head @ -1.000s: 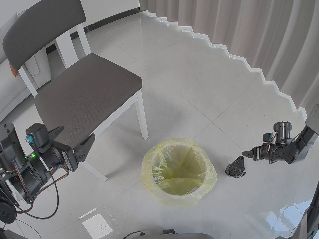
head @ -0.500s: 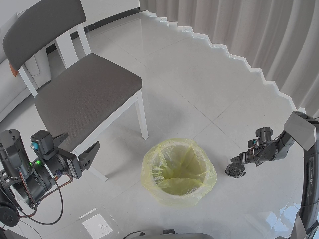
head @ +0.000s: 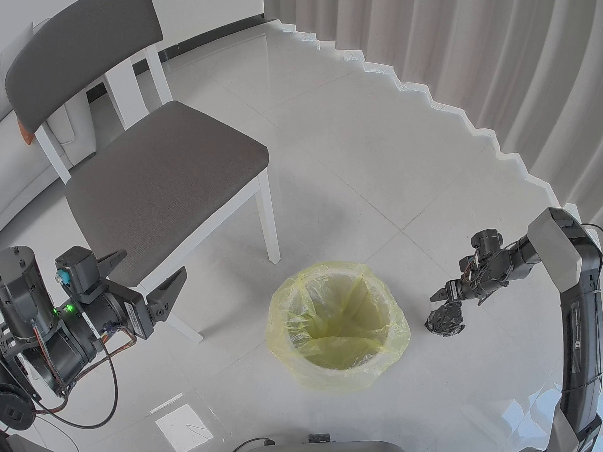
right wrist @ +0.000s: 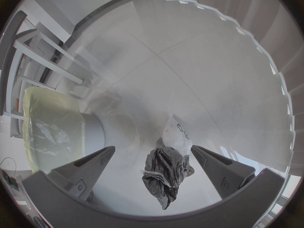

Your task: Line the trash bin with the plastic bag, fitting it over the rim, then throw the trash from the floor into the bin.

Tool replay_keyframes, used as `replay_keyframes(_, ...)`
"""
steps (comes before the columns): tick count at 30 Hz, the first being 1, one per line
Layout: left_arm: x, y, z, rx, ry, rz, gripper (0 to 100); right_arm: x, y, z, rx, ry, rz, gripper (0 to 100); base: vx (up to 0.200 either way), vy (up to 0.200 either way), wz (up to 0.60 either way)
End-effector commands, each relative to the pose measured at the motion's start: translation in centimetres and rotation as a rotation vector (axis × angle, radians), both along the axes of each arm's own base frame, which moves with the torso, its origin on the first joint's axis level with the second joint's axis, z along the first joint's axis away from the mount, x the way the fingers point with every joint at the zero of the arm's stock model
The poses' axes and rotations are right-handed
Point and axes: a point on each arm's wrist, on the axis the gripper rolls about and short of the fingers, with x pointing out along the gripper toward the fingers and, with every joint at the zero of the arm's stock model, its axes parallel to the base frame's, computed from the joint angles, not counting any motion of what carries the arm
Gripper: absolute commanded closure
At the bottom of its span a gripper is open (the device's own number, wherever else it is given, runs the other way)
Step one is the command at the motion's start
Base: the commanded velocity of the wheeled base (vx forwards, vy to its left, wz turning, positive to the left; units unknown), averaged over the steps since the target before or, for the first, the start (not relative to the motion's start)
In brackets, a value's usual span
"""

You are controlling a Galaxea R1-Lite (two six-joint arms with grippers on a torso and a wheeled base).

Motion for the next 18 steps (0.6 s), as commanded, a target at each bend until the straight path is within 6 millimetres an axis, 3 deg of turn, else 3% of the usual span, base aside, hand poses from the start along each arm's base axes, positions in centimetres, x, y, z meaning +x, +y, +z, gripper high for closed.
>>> replay_keyframes(1,0.16,-0.14,0.15,0.012,-0.008,-0.001,0,0.92,-0.22,-0.24,-0.003,0.046,0.005,0,0.000,0.000,0.00)
replay_keyframes(10,0.21,-0.16,0.27,0.012,-0.013,-0.001,0,1.38,-0.18,-0.17,-0.008,0.056,0.017,0,0.000,0.000,0.00)
replay_keyframes(11,0.23,-0.17,0.31,0.012,-0.014,-0.001,0,1.38,-0.18,-0.17,-0.009,0.056,0.019,100,0.000,0.000,0.00)
replay_keyframes(18,0.33,-0.23,0.49,0.009,-0.019,-0.001,0,0.68,-0.13,-0.22,-0.019,0.126,0.045,100,0.000,0.000,0.00)
